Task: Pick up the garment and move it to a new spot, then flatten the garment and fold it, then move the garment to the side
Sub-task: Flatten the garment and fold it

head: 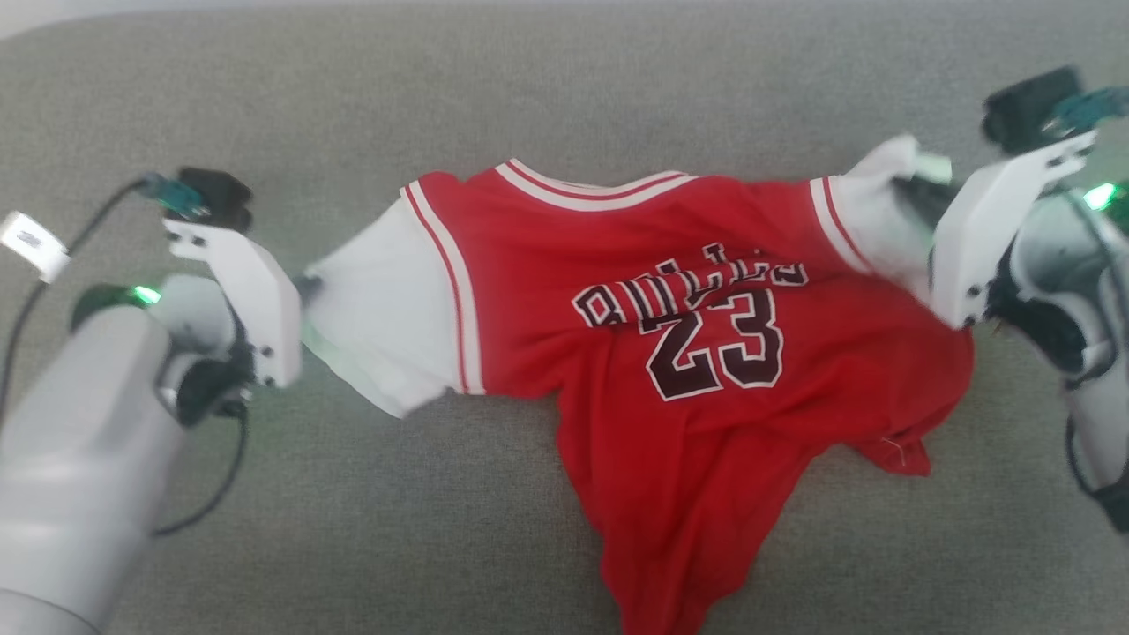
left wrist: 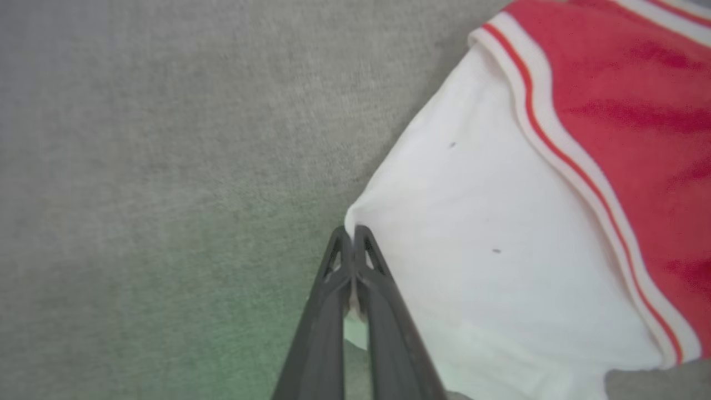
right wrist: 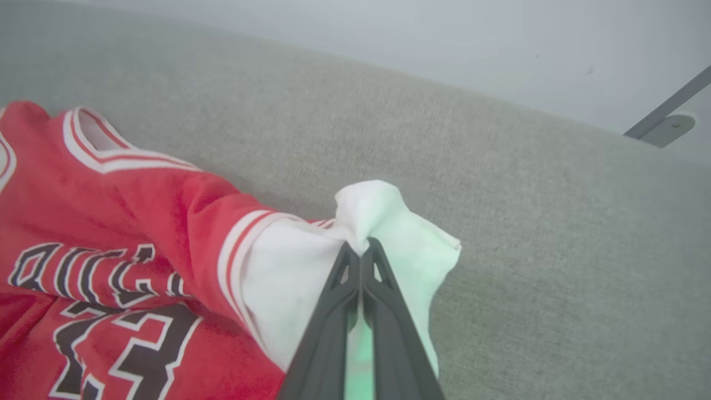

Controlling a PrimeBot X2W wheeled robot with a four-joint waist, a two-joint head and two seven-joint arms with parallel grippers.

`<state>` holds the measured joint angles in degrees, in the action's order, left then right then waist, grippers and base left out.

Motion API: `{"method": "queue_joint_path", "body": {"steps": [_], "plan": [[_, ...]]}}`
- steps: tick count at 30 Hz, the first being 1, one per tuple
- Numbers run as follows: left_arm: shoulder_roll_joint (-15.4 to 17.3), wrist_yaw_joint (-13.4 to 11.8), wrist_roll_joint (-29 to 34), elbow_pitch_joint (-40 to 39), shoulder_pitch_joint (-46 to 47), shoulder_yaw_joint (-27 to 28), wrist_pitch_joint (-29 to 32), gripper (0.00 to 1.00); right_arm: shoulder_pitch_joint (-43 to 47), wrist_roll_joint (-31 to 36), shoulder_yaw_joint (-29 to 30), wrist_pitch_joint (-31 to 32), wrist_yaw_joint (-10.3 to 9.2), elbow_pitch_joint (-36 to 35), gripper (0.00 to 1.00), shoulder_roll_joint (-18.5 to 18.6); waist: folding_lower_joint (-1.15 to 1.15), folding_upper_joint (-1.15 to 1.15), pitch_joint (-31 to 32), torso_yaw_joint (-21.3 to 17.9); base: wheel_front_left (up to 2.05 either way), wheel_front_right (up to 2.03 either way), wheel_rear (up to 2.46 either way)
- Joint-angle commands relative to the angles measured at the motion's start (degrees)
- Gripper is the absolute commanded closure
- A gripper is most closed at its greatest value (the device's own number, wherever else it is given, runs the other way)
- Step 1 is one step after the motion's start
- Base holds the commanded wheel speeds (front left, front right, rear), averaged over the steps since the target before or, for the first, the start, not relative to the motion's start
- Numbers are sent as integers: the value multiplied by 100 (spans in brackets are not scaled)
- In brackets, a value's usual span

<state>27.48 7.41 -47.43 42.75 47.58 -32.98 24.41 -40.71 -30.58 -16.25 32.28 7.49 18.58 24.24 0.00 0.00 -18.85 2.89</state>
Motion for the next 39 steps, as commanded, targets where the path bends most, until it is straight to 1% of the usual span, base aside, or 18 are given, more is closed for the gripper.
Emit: {"method": "queue_joint_path", "body": {"steps": [1, 5, 13, 21, 28, 34, 37, 39], "plan": [[89, -3, -20, -49, 193, 9, -35, 100, -104, -5, 57, -106, 0, -44, 100, 24, 0, 0, 81, -15, 0, 0, 0], [242, -8, 66, -234, 531, 67, -79, 100, -283, 86, 159, -359, 0, -71, 100, 68, 0, 0, 283, -35, 0, 0, 0], [422, -53, 374, -635, 1486, 96, -100, 100, -785, 375, 384, -733, 0, -58, 100, -4, 0, 0, 723, -67, 0, 0, 0], [420, -86, 560, -587, 2228, 114, -242, 100, -1379, 612, 474, -953, 0, 65, 100, -170, 0, 0, 1073, -124, 0, 0, 0], [355, -50, 757, -419, 2738, -6, -387, 100, -1910, 654, 243, -1015, -1, 328, 100, -216, 0, 0, 1316, -170, 0, 0, 0], [254, -52, 884, -132, 3127, -59, -722, 100, -2353, 845, 6, -1375, -1, 739, 100, -215, 0, 0, 1222, -184, 0, 0, 0], [151, -55, 980, 38, 3398, -54, -1007, 100, -2701, 1074, -29, -1784, -1, 1023, 100, -232, 0, 0, 997, -182, 0, 0, 0], [120, -99, 1078, 182, 3614, -41, -1250, 100, -2962, 1250, -46, -2102, -1, 1281, 100, -284, 0, 0, 797, -182, 0, 0, 0]]}}
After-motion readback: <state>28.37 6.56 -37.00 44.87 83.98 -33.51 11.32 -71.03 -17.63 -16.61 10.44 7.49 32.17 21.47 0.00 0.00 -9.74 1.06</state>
